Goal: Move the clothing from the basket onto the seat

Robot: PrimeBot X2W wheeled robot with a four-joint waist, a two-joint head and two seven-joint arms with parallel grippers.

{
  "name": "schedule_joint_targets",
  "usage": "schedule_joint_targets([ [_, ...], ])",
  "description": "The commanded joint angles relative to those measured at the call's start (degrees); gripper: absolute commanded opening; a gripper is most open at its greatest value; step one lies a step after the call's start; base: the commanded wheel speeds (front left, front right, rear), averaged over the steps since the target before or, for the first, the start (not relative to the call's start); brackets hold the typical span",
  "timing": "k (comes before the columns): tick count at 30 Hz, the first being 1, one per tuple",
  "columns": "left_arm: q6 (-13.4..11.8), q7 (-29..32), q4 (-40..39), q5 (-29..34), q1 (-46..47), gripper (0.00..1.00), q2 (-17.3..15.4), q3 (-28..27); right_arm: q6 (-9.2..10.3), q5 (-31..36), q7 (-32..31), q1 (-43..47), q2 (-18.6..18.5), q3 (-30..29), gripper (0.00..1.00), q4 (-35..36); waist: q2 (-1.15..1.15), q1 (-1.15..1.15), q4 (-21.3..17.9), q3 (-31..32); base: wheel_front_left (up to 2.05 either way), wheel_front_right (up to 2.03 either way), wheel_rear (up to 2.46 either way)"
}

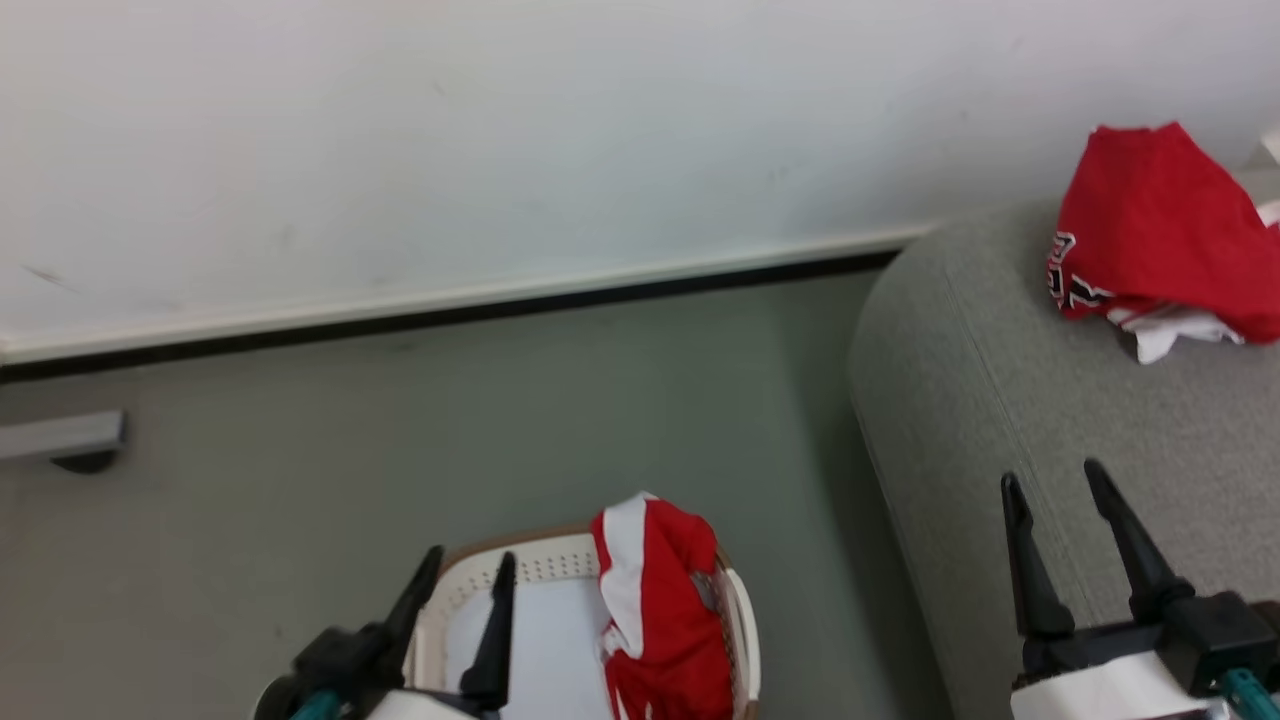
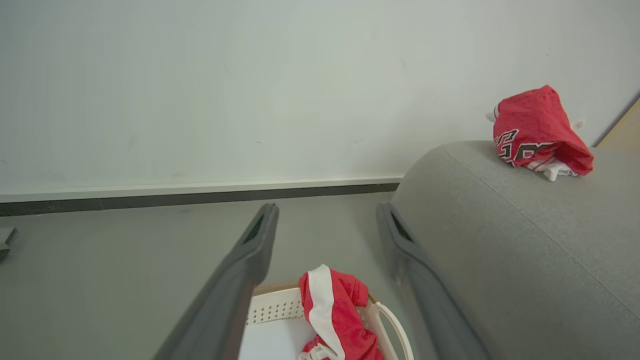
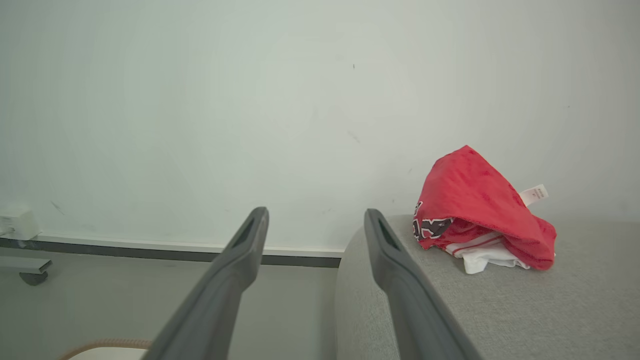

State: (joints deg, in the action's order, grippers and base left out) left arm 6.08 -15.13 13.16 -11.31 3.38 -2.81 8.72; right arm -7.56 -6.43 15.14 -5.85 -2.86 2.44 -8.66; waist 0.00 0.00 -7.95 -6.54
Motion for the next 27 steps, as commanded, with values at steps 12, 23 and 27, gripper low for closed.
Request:
schedule_joint_targets([
  [12,1.37,8.58,18.57,-1.14,23.07,1.00,-1.06,10.34,0.14,-4.35,0.01,-9.86,-0.01,-1.30,1.00,8.30,0.00,0.00,-10.47,-23.60,0.00,0.00,0.00],
  [23,1.25,19.65,27.95,-0.30,36.29,1.00,-4.62,16.16,0.14,-9.16,0.02,-18.01,-0.02,0.50,1.00,14.57,0.00,0.00,-12.35,-38.01,0.00,0.00,0.00],
  [27,0.55,21.96,30.05,0.72,40.04,1.00,-5.53,16.55,0.15,-9.41,0.01,-20.46,-0.02,1.38,1.00,17.55,0.00,0.00,-12.38,-42.26,0.00,0.00,0.00],
])
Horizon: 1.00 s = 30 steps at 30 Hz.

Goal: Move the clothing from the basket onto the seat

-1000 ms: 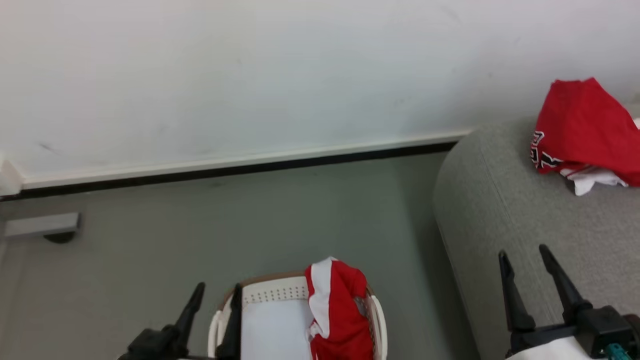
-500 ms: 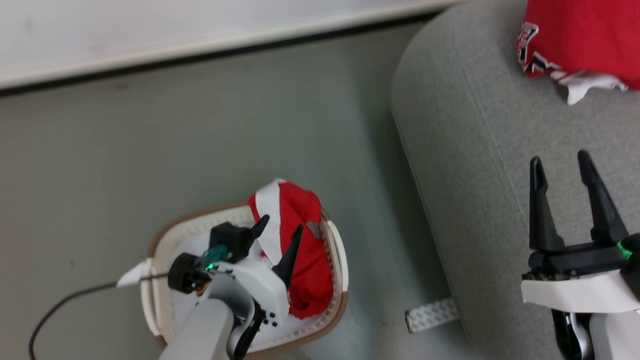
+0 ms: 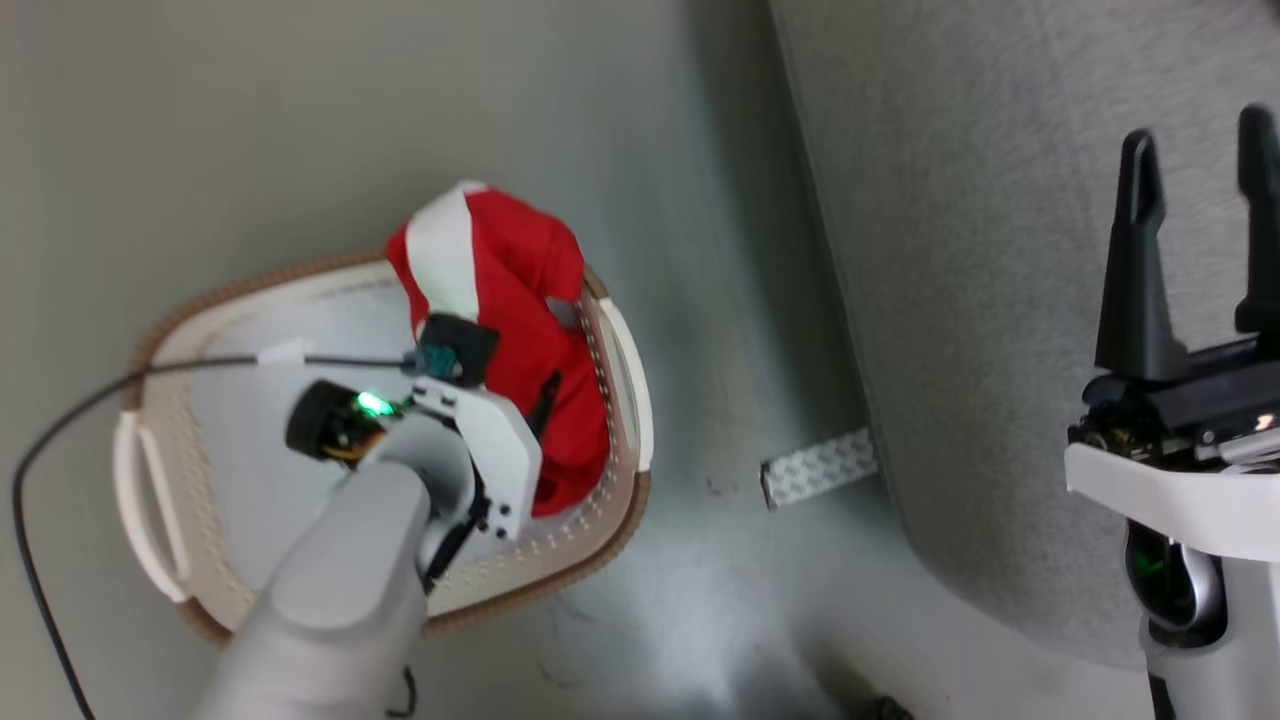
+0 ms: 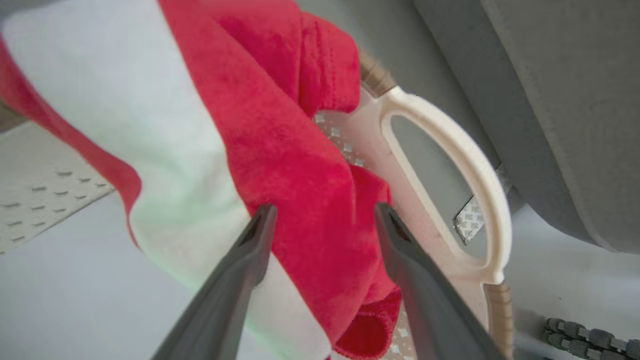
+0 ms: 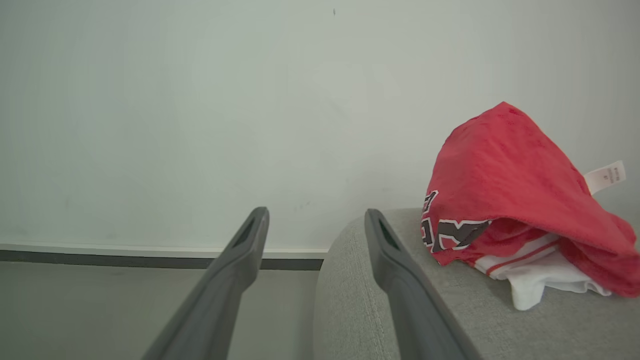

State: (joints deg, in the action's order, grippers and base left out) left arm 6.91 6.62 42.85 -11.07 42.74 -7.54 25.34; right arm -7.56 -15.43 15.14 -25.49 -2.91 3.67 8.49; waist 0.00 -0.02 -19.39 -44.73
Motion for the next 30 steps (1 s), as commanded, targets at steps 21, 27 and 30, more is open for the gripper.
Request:
schedule_joint_targets([
  [21,-0.48,1.12,6.51,0.30,7.54,0.00,-1.30,2.41,0.15,-1.57,0.02,-2.07,0.01,-0.48,1.00,3.06,0.00,0.02,-1.56,-9.12,0.00,0.00,0.00],
  [27,-0.38,-1.98,5.73,-4.18,4.28,0.00,0.59,0.20,0.15,0.24,0.01,-0.69,0.00,-1.21,1.00,1.75,0.00,0.02,1.63,-3.10,0.00,0.00,0.00],
  [30,-0.20,-3.37,5.08,-5.89,2.34,0.00,1.22,-0.25,0.15,0.80,0.01,0.17,-0.02,-1.76,1.00,1.34,0.00,0.02,3.11,0.05,0.00,0.00,0.00],
])
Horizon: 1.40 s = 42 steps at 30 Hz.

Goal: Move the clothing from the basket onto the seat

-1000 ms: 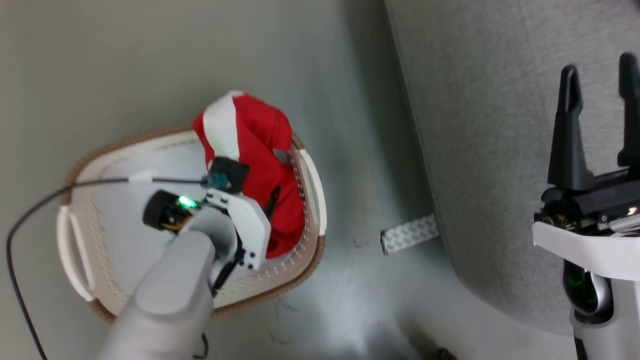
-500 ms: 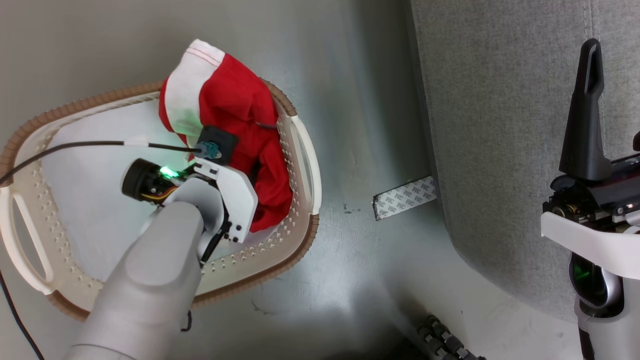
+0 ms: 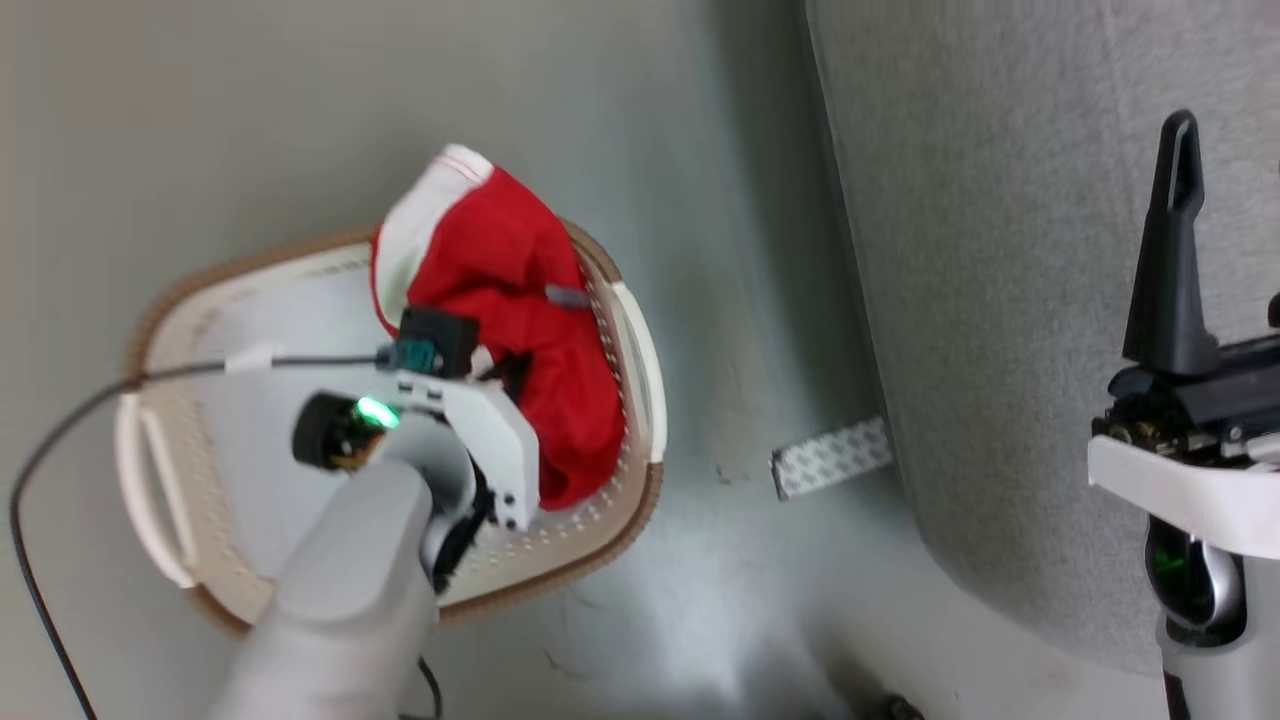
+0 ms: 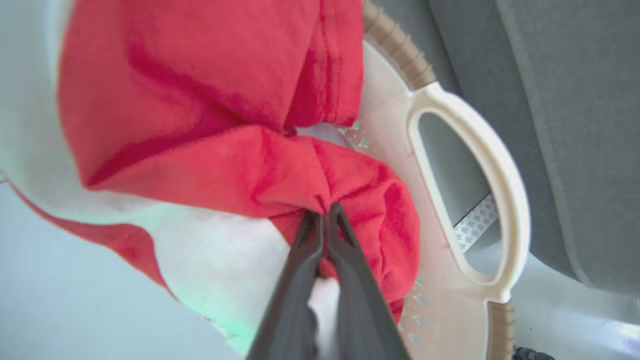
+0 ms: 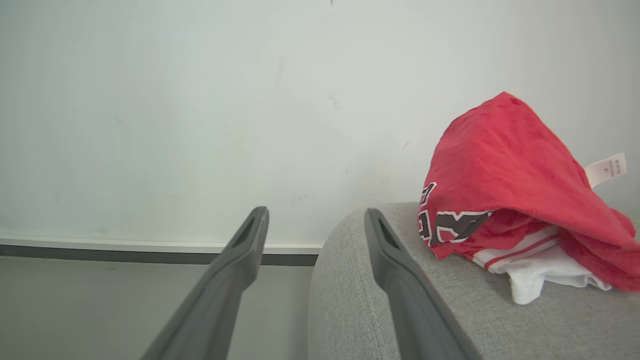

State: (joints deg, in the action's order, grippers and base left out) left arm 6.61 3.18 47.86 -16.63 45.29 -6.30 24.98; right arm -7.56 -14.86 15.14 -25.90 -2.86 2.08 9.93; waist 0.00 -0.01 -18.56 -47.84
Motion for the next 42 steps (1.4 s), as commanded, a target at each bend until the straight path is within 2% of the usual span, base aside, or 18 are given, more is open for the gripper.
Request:
schedule_joint_targets([
  [1,0.19,-0.41,-0.29,-1.25,-1.40,0.00,0.16,-0.12,0.15,0.42,0.02,1.13,-0.05,-0.21,1.00,-0.34,0.00,0.01,2.97,4.76,0.00,0.00,0.00],
  [13,0.74,-3.75,-9.50,-10.93,-16.37,0.00,2.56,-0.73,0.15,5.16,0.01,10.71,-0.10,-1.67,1.00,-5.02,0.00,0.01,11.91,26.61,0.00,0.00,0.00],
  [18,-0.65,-3.08,-16.50,-12.34,-20.12,0.00,2.75,-0.53,0.15,6.33,0.01,14.01,-0.08,-1.69,1.00,-6.63,0.00,0.01,14.80,33.31,0.00,0.00,0.00],
  [25,-3.03,-0.41,-28.33,-12.83,-22.93,0.00,1.21,-1.08,0.15,6.64,0.01,17.34,-0.07,-0.02,1.00,-8.81,0.00,0.01,16.52,39.86,0.00,0.00,0.00],
  [34,-6.04,3.58,-40.62,-14.33,-24.89,0.00,-1.38,-3.09,0.15,7.27,0.01,23.17,-0.09,3.47,1.00,-11.60,0.00,0.01,16.64,46.70,0.00,0.00,0.00],
  [42,-7.12,7.24,-48.58,-13.56,-22.05,0.00,-3.91,-3.84,0.15,6.32,0.01,26.36,-0.07,6.55,1.00,-12.59,0.00,0.01,16.63,49.00,0.00,0.00,0.00],
])
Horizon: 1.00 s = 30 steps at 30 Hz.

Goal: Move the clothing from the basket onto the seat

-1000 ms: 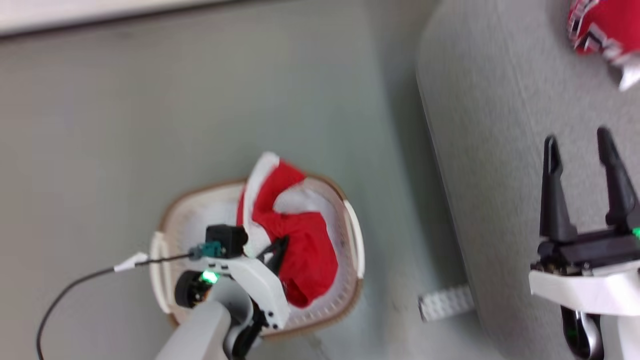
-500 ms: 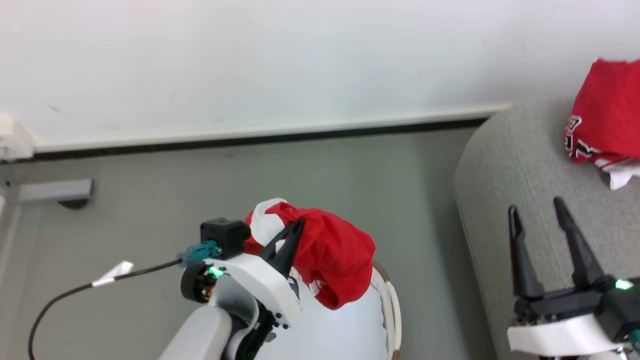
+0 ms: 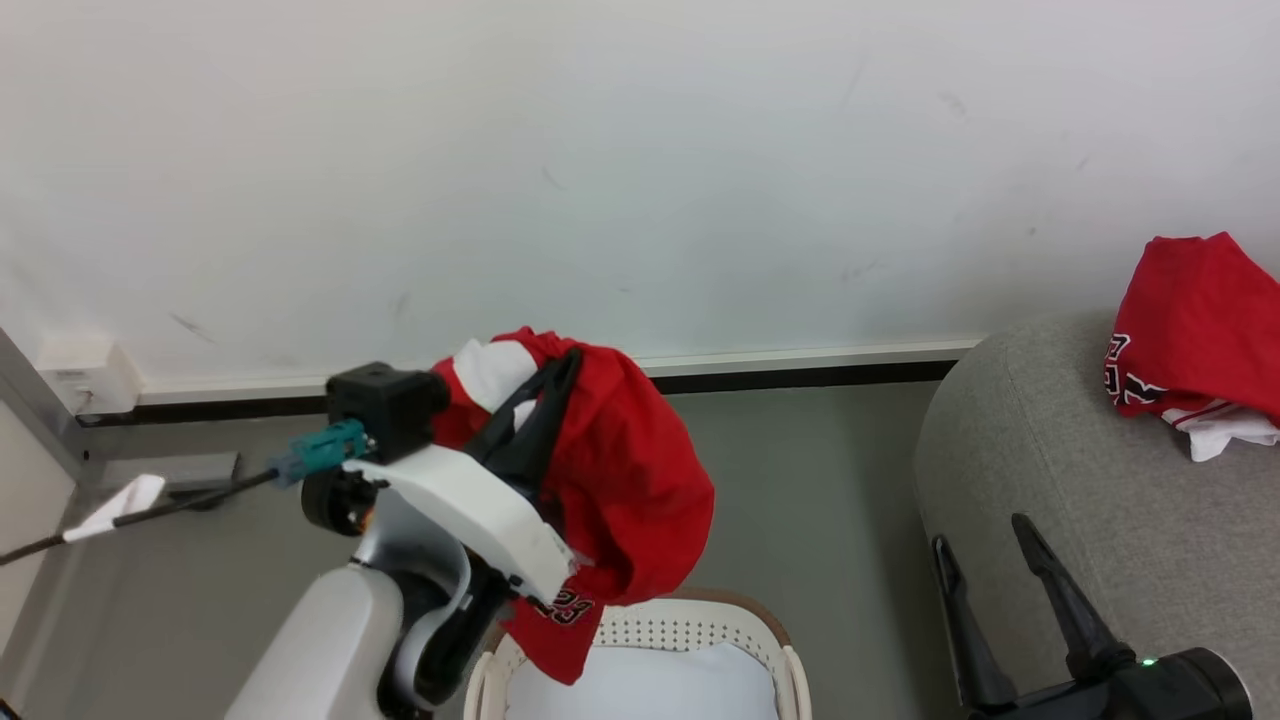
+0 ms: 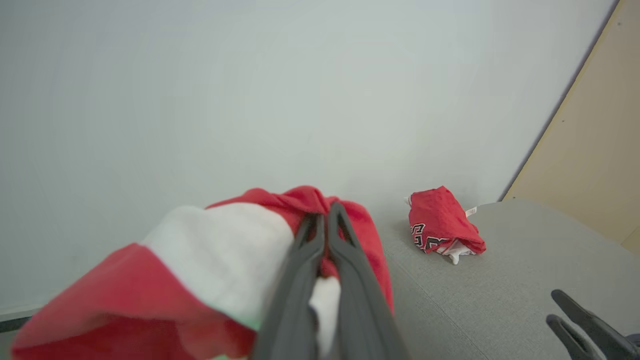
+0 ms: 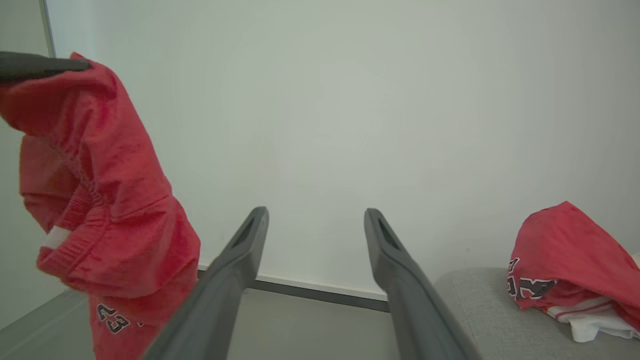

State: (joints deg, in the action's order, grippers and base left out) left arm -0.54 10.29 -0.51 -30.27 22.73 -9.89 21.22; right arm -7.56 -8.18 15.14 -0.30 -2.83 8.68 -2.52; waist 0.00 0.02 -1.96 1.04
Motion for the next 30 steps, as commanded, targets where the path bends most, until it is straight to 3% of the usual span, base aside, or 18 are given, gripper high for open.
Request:
schedule_joint_targets([
  [1,-0.08,0.46,-0.98,0.37,1.00,0.00,-0.78,-0.19,0.15,-0.48,0.01,0.88,-0.11,0.44,1.00,-0.25,0.00,-0.02,0.05,0.28,0.00,0.00,0.00],
  [12,-1.05,3.70,-7.25,1.06,3.34,0.00,-1.71,0.39,0.15,-0.03,0.01,-0.42,-0.11,7.34,1.00,1.01,0.00,-0.02,0.36,1.51,0.00,0.00,0.00],
  [18,-1.15,4.01,-8.21,1.11,3.42,0.00,-0.96,1.57,0.15,2.05,0.01,-4.44,-1.41,14.92,1.00,1.49,0.00,-0.02,0.53,1.53,0.00,0.00,0.00],
  [23,-0.88,3.85,-8.20,1.00,3.89,0.00,-0.47,2.43,0.15,1.98,0.01,-9.60,-2.02,19.34,1.00,-0.53,0.00,-0.02,0.91,1.49,0.00,0.00,0.00],
  [30,-0.03,3.84,-8.29,0.71,3.84,0.00,0.36,4.33,0.15,3.77,0.01,-16.54,-1.93,21.23,1.00,-5.87,0.00,-0.02,2.59,1.74,0.00,0.00,0.00],
])
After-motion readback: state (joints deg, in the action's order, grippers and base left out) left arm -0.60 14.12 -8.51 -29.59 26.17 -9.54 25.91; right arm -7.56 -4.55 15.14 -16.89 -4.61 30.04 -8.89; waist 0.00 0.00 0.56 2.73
